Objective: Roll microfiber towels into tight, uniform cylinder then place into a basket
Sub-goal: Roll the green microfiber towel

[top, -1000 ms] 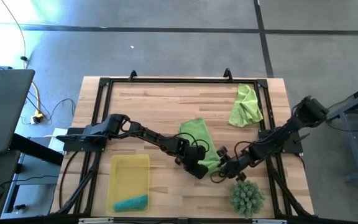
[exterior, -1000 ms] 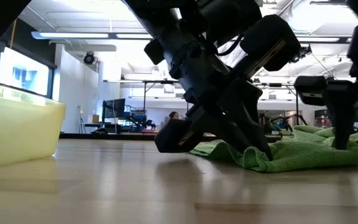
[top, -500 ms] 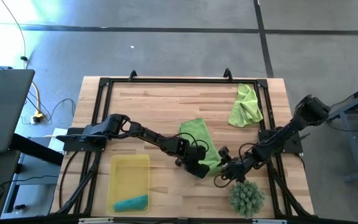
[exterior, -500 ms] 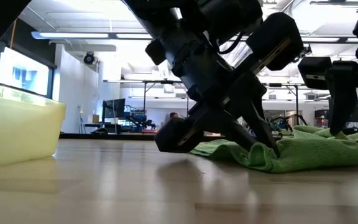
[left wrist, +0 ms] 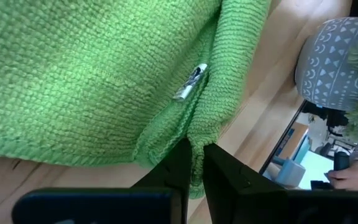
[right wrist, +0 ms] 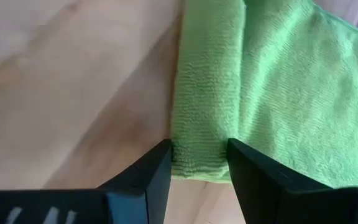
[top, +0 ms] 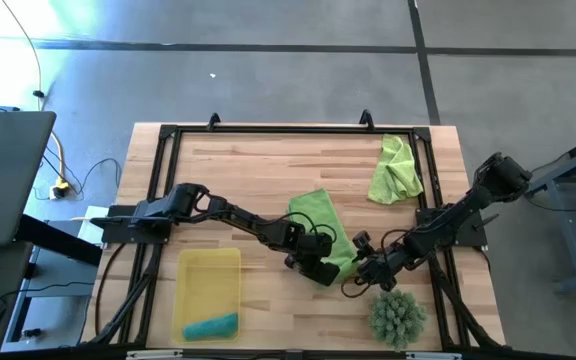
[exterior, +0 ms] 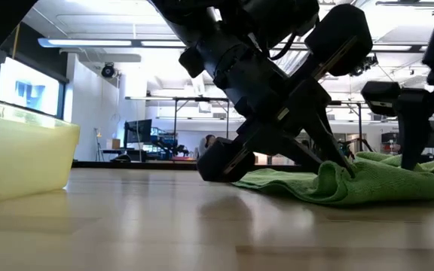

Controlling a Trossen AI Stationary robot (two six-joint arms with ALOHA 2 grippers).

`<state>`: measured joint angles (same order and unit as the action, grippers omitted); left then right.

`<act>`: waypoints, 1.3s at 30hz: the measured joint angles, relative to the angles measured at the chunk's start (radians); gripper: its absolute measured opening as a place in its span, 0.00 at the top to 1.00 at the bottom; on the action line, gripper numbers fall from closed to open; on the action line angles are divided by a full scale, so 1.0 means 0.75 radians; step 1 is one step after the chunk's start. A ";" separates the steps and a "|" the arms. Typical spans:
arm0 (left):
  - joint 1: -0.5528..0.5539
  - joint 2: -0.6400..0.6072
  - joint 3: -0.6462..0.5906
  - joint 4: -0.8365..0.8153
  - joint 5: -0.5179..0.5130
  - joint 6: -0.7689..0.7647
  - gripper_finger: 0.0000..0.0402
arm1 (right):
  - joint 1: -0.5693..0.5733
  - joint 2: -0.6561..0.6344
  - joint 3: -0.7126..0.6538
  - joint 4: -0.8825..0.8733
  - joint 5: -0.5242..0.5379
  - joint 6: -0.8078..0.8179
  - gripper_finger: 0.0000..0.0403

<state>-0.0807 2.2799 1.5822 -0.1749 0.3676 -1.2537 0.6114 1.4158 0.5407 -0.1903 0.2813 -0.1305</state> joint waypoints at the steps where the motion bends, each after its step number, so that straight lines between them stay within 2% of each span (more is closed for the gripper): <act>1: 0.000 0.000 0.000 0.000 -0.004 -0.001 0.93 | -0.006 0.000 0.000 -0.003 0.000 0.000 0.63; 7: 0.000 -0.001 0.001 0.017 -0.030 -0.001 0.93 | -0.038 0.000 0.000 -0.013 -0.064 0.003 0.67; 13: 0.000 -0.002 0.001 0.032 -0.044 0.001 0.93 | -0.049 0.000 0.000 -0.044 -0.078 0.063 0.78; 21: 0.004 -0.003 0.002 0.090 -0.062 0.137 0.92 | -0.050 0.000 0.001 -0.090 -0.160 0.194 0.93; 25: 0.029 -0.011 0.002 0.060 0.026 0.283 0.88 | -0.050 -0.002 0.002 -0.094 -0.223 0.242 0.99; 31: 0.062 -0.029 0.003 -0.017 0.172 0.559 0.83 | -0.050 -0.002 0.002 -0.096 -0.265 0.284 0.99; 36: 0.066 -0.036 0.003 -0.215 0.175 0.790 0.83 | -0.050 -0.002 0.002 -0.097 -0.270 0.284 0.99; 39: 0.063 -0.036 0.023 -0.396 0.129 0.894 0.85 | -0.050 -0.001 0.002 -0.096 -0.270 0.284 0.99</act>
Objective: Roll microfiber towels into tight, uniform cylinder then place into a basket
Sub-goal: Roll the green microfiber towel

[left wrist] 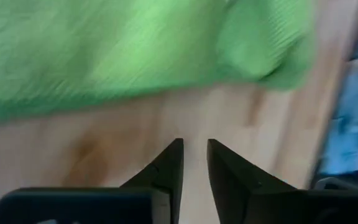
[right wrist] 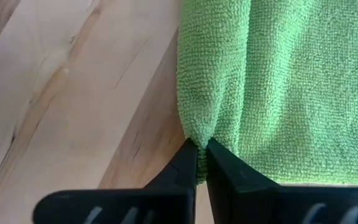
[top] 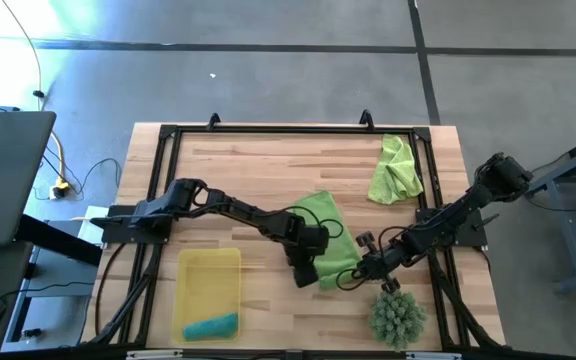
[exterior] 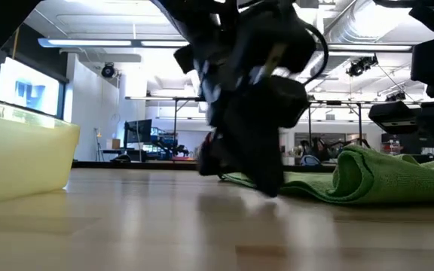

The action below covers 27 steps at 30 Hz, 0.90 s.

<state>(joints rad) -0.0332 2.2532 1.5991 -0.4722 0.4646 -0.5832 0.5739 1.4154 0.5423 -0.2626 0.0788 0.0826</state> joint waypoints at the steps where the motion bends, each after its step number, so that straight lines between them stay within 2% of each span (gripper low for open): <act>1: -0.007 0.000 0.015 -0.059 -0.034 0.036 0.86 | 0.000 0.000 0.000 0.000 0.000 0.003 0.99; 8: -0.086 -0.074 0.152 -0.393 -0.383 0.265 0.94 | -0.007 0.001 -0.001 0.003 -0.002 0.062 0.99; 14: -0.174 -0.302 0.168 -0.587 -0.678 0.344 0.98 | -0.008 0.001 -0.002 0.019 -0.007 0.103 0.99; 18: -0.236 -0.492 0.167 -0.827 -0.928 0.316 0.99 | -0.017 0.001 -0.002 0.031 -0.016 0.104 0.99; 22: -0.286 -0.735 0.062 -0.894 -1.163 0.165 0.99 | -0.037 0.003 -0.003 0.048 -0.027 0.103 0.99; 24: -0.301 -0.877 -0.044 -0.885 -1.214 0.108 0.99 | -0.052 0.003 -0.004 0.056 -0.038 0.100 0.99; 27: -0.304 -1.079 -0.263 -0.757 -1.257 0.038 0.99 | -0.075 0.004 -0.004 0.065 -0.044 0.096 0.99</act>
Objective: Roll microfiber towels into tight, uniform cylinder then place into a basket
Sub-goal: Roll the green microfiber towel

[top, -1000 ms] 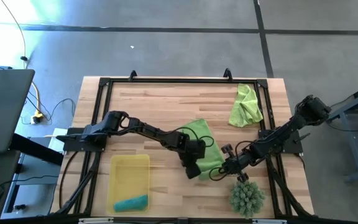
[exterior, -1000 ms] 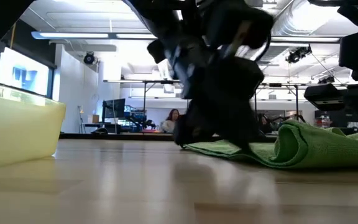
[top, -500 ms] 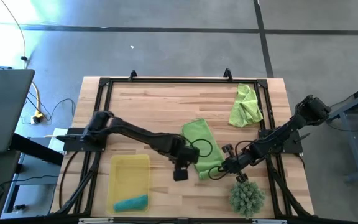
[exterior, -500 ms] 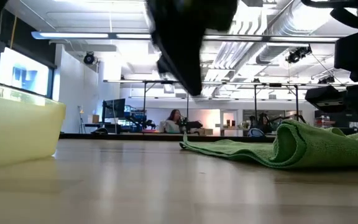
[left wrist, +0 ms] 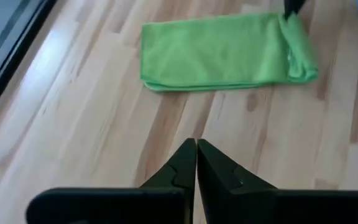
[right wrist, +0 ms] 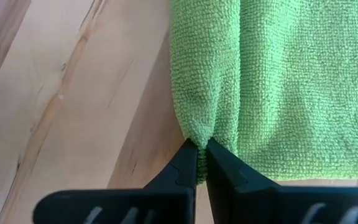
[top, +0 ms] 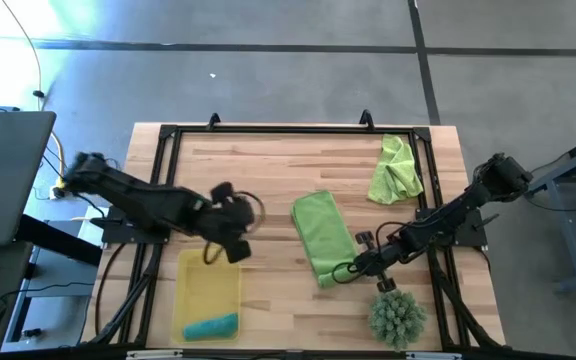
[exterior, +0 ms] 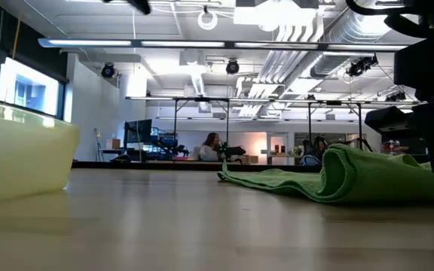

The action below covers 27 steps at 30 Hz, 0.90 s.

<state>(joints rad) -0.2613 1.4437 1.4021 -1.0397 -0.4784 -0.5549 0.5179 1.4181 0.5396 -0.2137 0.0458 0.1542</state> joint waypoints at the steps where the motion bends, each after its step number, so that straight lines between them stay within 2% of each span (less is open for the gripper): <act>1: 0.008 -0.065 -0.092 0.068 -0.008 -0.012 0.99 | -0.008 0.000 0.000 0.002 -0.003 -0.003 0.99; 4: 0.069 -0.223 -0.392 0.487 0.029 0.018 0.99 | -0.029 0.001 -0.001 0.012 -0.002 -0.004 0.99; 6: 0.121 -0.258 -0.597 0.895 0.129 0.072 0.99 | -0.042 0.001 -0.001 0.019 -0.003 -0.002 0.98; 8: 0.166 -0.248 -0.778 1.305 0.231 0.167 0.99 | -0.059 0.001 -0.002 0.034 -0.002 0.002 0.98; 10: 0.200 -0.178 -0.891 1.676 0.313 0.288 0.98 | -0.076 0.001 -0.002 0.050 -0.001 0.004 0.98; 12: 0.224 -0.078 -0.957 1.917 0.361 0.374 0.95 | -0.098 0.004 -0.002 0.082 0.001 0.003 0.97; 16: 0.240 0.138 -0.921 2.125 0.380 0.502 0.85 | -0.163 0.013 -0.002 0.143 0.003 0.003 0.97; 23: 0.214 0.417 -0.725 2.080 0.525 0.730 0.66 | -0.334 0.049 0.000 0.173 -0.003 0.037 0.97; 27: 0.185 0.484 -0.664 2.036 0.492 0.804 0.62 | -0.431 0.092 0.005 0.192 -0.115 0.098 0.97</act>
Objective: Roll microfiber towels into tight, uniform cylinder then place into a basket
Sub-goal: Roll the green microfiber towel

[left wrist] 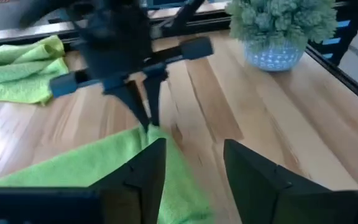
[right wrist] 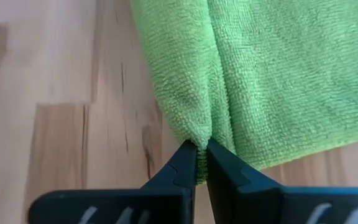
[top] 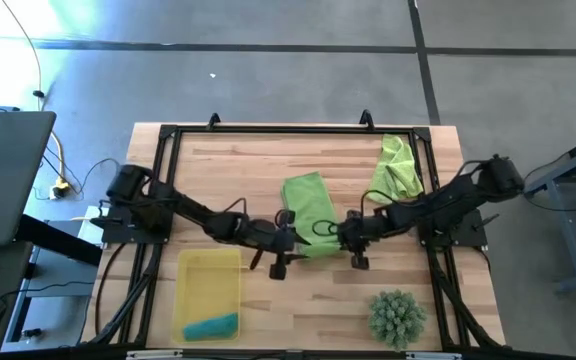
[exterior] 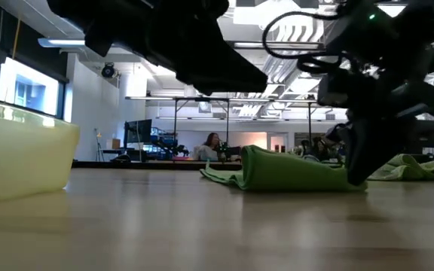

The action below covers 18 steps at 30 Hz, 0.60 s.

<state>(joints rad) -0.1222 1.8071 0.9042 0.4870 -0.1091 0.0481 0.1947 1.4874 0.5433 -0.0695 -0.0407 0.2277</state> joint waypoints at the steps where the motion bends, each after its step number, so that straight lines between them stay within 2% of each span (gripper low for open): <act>1: -0.005 0.016 0.012 0.007 -0.023 -0.001 0.62 | -0.019 0.007 0.000 0.004 -0.034 0.008 0.97; 6: -0.031 0.086 0.015 -0.004 -0.127 -0.013 0.62 | -0.092 0.032 -0.001 0.059 -0.178 0.045 0.97; 12: -0.032 0.142 0.013 -0.026 -0.225 -0.014 0.61 | -0.141 0.032 -0.002 0.066 -0.206 0.025 0.97; 18: -0.029 0.167 0.016 -0.060 -0.178 -0.057 0.61 | -0.166 0.033 -0.003 0.080 -0.210 0.004 0.97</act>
<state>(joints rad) -0.1440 1.9325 0.9161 0.4417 -0.2426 0.0053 0.0704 1.5124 0.5411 -0.0097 -0.1986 0.2306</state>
